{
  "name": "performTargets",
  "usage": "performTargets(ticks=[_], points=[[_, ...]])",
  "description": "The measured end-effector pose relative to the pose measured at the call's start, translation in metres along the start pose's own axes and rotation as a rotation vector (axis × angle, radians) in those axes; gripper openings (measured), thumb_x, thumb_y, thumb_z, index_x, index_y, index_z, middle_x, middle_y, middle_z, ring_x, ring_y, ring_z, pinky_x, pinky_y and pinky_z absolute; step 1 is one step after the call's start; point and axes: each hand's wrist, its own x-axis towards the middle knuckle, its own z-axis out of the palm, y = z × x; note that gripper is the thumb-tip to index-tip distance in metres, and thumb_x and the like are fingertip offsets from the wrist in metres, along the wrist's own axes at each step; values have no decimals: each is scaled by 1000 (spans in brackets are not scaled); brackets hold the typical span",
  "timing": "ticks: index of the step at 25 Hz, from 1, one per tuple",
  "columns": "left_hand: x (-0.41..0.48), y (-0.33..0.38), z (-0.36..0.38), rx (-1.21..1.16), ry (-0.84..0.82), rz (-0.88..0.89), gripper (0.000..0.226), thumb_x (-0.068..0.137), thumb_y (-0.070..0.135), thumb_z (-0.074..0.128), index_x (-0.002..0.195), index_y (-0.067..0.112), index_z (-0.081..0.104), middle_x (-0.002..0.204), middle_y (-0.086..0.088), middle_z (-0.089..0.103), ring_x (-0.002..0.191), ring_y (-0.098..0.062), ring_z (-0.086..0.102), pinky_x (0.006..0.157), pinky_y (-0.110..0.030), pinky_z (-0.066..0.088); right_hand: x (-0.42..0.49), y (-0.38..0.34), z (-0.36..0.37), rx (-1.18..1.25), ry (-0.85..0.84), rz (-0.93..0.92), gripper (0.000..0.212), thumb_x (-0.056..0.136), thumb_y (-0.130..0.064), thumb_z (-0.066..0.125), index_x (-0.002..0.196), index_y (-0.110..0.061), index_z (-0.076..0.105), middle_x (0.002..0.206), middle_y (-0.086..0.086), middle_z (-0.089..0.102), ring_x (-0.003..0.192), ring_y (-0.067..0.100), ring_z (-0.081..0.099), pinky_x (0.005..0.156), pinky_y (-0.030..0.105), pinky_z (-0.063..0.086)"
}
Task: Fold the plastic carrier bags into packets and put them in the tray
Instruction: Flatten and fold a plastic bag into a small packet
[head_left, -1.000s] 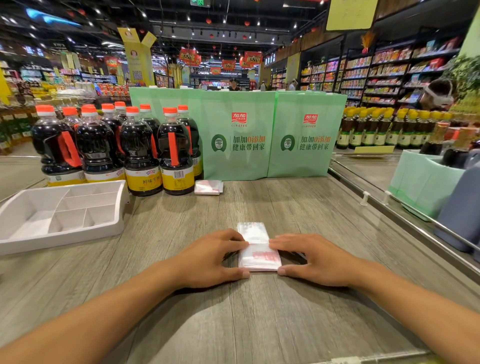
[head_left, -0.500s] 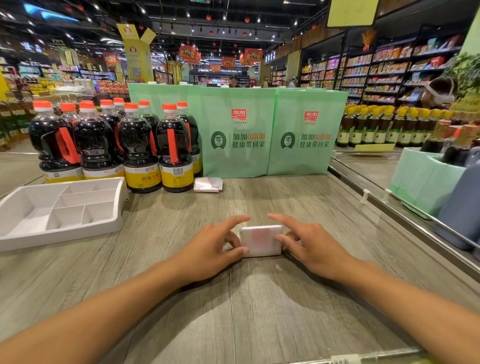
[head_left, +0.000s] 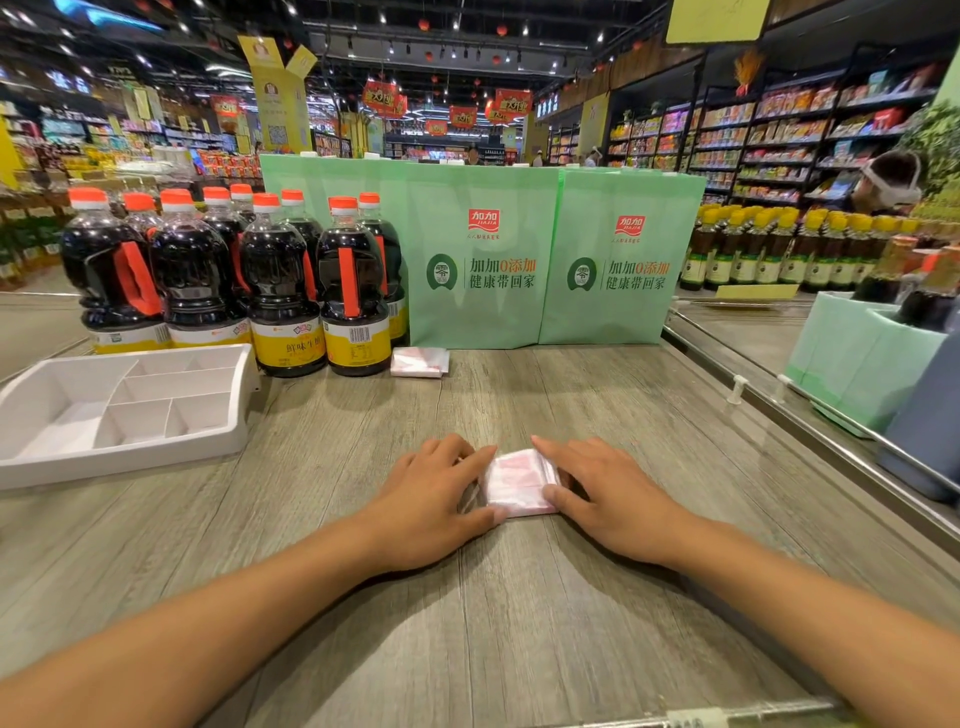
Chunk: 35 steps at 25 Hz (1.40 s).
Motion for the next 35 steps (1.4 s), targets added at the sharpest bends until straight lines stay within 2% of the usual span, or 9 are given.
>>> performTargets(ticks=[4, 7, 10, 13, 19, 23, 26, 30, 35], points=[[0, 3, 1, 57, -24, 25, 60, 106, 57, 28, 161, 35, 19, 165, 16, 19, 151, -9, 14, 125, -44, 10, -1, -2, -2, -103, -35, 4, 58, 104, -51, 42, 158, -34, 30, 111, -19, 38, 108, 6, 34, 102, 32, 36], [1, 3, 3, 73, -117, 2, 61, 106, 58, 24, 162, 37, 12, 168, 21, 11, 155, -6, 5, 126, -49, -1, -1, 0, -3, -121, -72, 2, 57, 105, -53, 39, 158, -34, 32, 146, -14, 35, 135, 12, 29, 115, 38, 31], [3, 1, 3, 65, -220, -19, 63, 105, 60, 19, 162, 37, 5, 168, 22, 2, 156, -6, -4, 123, -57, -11, -1, 1, -3, -133, -164, 7, 57, 107, -52, 31, 161, -34, 24, 166, -18, 17, 155, 11, 4, 125, 40, 12], [5, -3, 2, 60, -259, -28, 67, 103, 64, 17, 162, 38, 2, 168, 22, -2, 156, -8, -8, 120, -62, -16, -2, 2, -2, -142, -250, 33, 59, 107, -54, 21, 163, -35, 12, 168, -22, 5, 155, 8, -13, 127, 42, -2], [5, -3, -5, 7, -300, -40, 70, 100, 70, 22, 162, 40, 5, 167, 24, -2, 156, -7, -6, 120, -63, -15, -5, 3, -6, -148, -359, 94, 60, 104, -61, 11, 160, -44, -4, 167, -23, -11, 151, 11, -27, 125, 46, -14], [3, -3, -9, -18, -303, -39, 70, 99, 73, 24, 160, 45, 6, 166, 27, -1, 156, -6, -4, 121, -62, -10, -6, 2, -7, -136, -395, 126, 60, 102, -65, 10, 158, -50, -7, 167, -20, -13, 152, 15, -26, 124, 48, -15], [1, -4, -7, -23, -281, -36, 70, 97, 76, 23, 159, 48, 7, 166, 27, 2, 156, -6, -2, 122, -61, -9, -5, 2, -7, -126, -343, 100, 58, 104, -62, 15, 159, -48, 1, 168, -19, -10, 153, 12, -22, 125, 47, -12], [0, -5, -6, -17, -238, -14, 72, 96, 77, 25, 160, 47, 11, 166, 26, 8, 156, -7, 3, 122, -63, -4, -6, 0, -6, -89, -168, -76, 53, 109, -47, 32, 160, -35, 27, 168, -15, 16, 155, 5, 3, 127, 40, 12], [-2, -10, -14, -40, -230, 32, 70, 98, 71, 35, 160, 44, 17, 167, 23, 14, 155, -5, 9, 125, -56, 2, -4, -4, -11, -77, -156, -166, 59, 103, -56, 42, 157, -32, 37, 161, -15, 36, 148, 4, 31, 121, 35, 33]])
